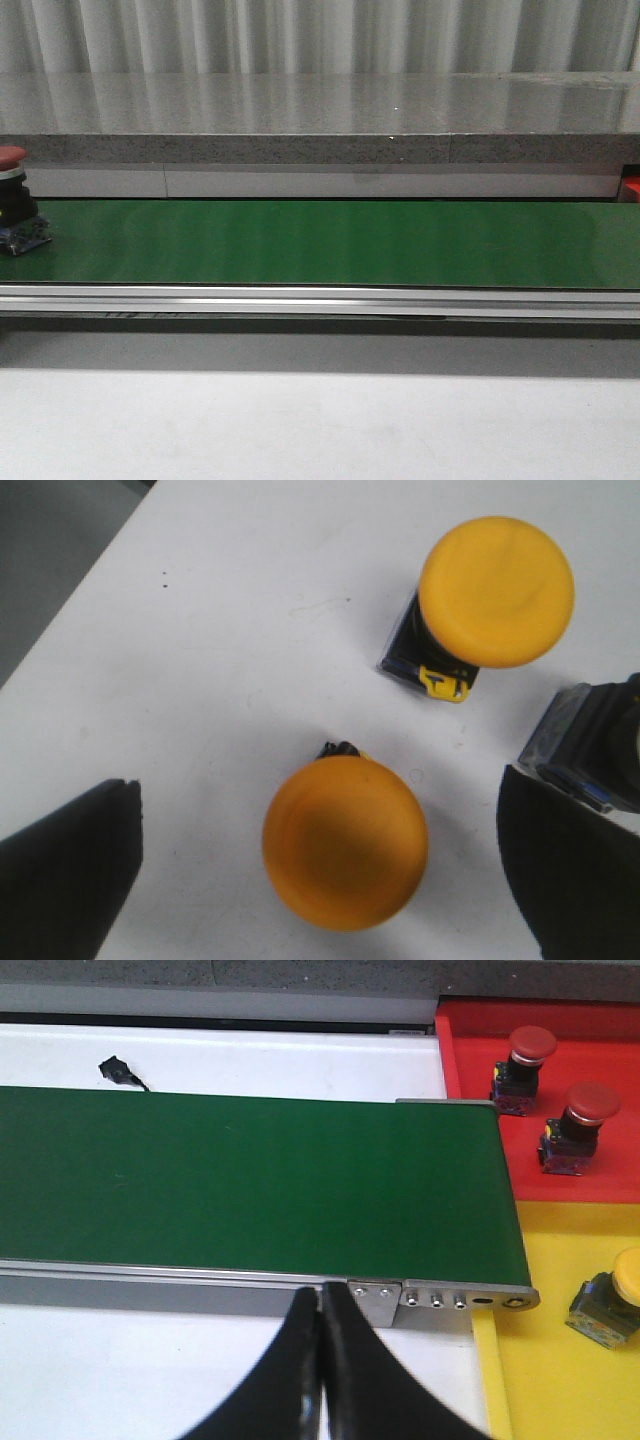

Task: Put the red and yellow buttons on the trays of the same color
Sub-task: 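Grasp a yellow button with the left gripper and carry it over the belt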

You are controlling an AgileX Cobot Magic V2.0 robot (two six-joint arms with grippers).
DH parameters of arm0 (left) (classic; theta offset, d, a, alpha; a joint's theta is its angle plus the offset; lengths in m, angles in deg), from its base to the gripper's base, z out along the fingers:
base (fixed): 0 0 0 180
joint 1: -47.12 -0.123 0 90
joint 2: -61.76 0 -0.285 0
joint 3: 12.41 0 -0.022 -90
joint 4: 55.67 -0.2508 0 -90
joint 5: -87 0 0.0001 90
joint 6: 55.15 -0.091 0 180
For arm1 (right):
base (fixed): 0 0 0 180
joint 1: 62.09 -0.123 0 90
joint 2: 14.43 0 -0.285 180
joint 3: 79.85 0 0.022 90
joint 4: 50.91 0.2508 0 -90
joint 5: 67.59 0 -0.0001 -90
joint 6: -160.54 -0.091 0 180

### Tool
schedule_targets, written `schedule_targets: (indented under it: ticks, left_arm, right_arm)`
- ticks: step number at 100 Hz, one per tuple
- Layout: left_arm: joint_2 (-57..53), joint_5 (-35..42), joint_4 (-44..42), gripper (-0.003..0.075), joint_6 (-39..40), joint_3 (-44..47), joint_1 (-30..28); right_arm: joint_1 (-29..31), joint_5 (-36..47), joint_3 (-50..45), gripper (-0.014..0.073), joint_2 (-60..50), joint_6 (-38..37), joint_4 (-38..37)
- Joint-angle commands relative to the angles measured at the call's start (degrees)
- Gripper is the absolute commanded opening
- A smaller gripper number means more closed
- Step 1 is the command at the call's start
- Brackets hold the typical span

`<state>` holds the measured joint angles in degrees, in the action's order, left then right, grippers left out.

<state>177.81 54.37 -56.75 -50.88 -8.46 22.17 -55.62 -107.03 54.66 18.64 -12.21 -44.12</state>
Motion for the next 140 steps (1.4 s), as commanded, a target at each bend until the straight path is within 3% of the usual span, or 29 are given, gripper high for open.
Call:
schedule_targets:
  ticks: [1, 7, 14, 19, 36, 42, 70, 92, 115, 140]
  left_arm:
    - [-1.18, 2.18, -0.15, 0.069, -0.01, -2.46, -0.18]
    - [-0.89, 2.46, -0.15, 0.0677, -0.01, -2.59, -0.18]
    - [-0.78, 2.57, -0.17, 0.0603, -0.01, -2.59, -0.18]
    - [-0.78, 2.71, -0.28, 0.051, -0.01, -2.59, -0.18]
    - [-2.17, 1.77, -0.28, 0.0076, -0.01, -2.59, -0.18]
    - [-3.49, 1.19, -0.28, -0.0022, -0.01, -2.59, -0.18]
    - [-18.34, -2.96, -0.14, -0.002, -0.15, -2.59, 1.72]
    - [-27.48, -7.1, -0.14, -0.002, -2.62, -1.68, 8.92]
    - [-28.91, -5.6, -0.62, -0.002, -3.12, 3.14, 16.7]
    - [-28.91, -2.31, -0.62, -0.002, -3.12, 9.66, 19.8]
  right_arm:
    - [0.0, 4.1, 1.43, -0.0067, 0.13, 0.53, 0.3]
    - [0.0, 4.1, 1.43, -0.0067, 0.13, 0.53, 0.3]
    - [0.0, 4.04, 1.43, -0.0067, 0.13, 0.53, 0.3]
    - [0.0, 4.04, 1.43, -0.0067, 0.13, 0.53, 0.3]
    - [0.0, 4.04, 1.43, -0.0067, 0.13, 0.53, 0.3]
    - [0.0, 4.04, 1.43, -0.0067, 0.13, 0.53, 0.3]
    - [0.0, 4.04, 1.43, -0.0067, 0.13, 0.53, 0.3]
    - [0.0, 4.04, 1.43, -0.0067, 0.13, 0.53, 0.3]
    - [0.0, 4.04, 1.43, -0.0067, 0.13, 0.53, 0.3]
    - [0.0, 4.04, 1.43, -0.0067, 0.13, 0.53, 0.3]
